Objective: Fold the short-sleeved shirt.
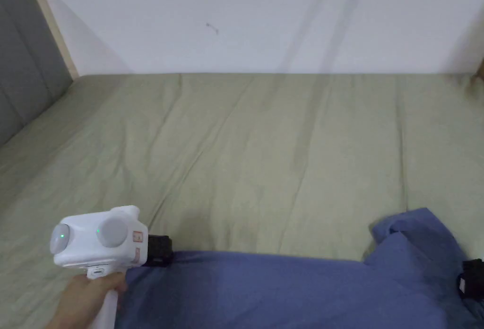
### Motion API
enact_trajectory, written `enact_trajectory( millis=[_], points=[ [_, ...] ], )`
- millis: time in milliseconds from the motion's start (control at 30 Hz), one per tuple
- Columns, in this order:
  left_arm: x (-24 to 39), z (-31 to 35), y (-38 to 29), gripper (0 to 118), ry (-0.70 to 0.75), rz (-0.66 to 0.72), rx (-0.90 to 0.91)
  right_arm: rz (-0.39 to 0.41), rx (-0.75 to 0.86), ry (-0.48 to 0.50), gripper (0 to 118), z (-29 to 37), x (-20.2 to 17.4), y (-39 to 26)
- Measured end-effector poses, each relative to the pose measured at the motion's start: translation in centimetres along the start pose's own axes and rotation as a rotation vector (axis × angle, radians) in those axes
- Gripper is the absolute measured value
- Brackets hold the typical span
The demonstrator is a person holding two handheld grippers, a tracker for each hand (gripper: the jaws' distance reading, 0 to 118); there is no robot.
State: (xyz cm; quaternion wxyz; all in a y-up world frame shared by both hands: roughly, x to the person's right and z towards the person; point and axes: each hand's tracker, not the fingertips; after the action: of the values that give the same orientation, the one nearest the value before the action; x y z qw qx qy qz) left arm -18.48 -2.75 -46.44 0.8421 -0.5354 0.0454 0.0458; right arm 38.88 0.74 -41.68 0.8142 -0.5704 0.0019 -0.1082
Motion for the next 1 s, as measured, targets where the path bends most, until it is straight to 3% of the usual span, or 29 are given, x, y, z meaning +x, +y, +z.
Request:
enact_trajectory(
  millis=[67, 167, 200, 233, 533, 733, 867, 967, 1000],
  points=[
    [0.7, 0.9, -0.2, 89, 0.041, -0.002, 0.058, 0.004, 0.003, -0.002, 6, 0.3, -0.1, -0.2],
    [1.4, 2.0, -0.6, 55, 0.063, -0.041, 0.077, -0.008, 0.005, 0.012, 6, 1.3, -0.3, -0.2],
    [1.6, 2.5, -0.4, 40, 0.056, -0.070, 0.071, -0.011, 0.018, 0.012, 6, 2.1, -0.5, -0.5],
    [1.3, 3.4, -0.4, 5, 0.043, -0.080, 0.068, 0.003, 0.033, 0.035, 6, 3.0, -0.7, -0.7],
    [-0.2, 15.4, -2.8, 2, -0.060, -0.081, 0.194, 0.031, 0.138, 0.138, 6, 12.1, -0.4, -3.4],
    [-2.5, 24.8, -10.1, 2, -0.071, -0.156, 0.283, 0.032, 0.197, 0.215, 6, 19.5, 1.3, -11.0],
    [-4.5, 26.0, -16.0, 2, -0.083, -0.130, 0.253, -0.043, 0.143, 0.270, 6, 20.7, 3.2, -17.6],
    [-6.4, 24.8, -20.0, 2, -0.103, -0.093, 0.167, -0.047, 0.100, 0.207, 6, 20.1, 4.2, -22.4],
    [-6.7, 24.1, -21.3, 2, -0.094, -0.076, 0.140, -0.081, 0.084, 0.184, 6, 19.7, 4.6, -24.0]
  ],
)
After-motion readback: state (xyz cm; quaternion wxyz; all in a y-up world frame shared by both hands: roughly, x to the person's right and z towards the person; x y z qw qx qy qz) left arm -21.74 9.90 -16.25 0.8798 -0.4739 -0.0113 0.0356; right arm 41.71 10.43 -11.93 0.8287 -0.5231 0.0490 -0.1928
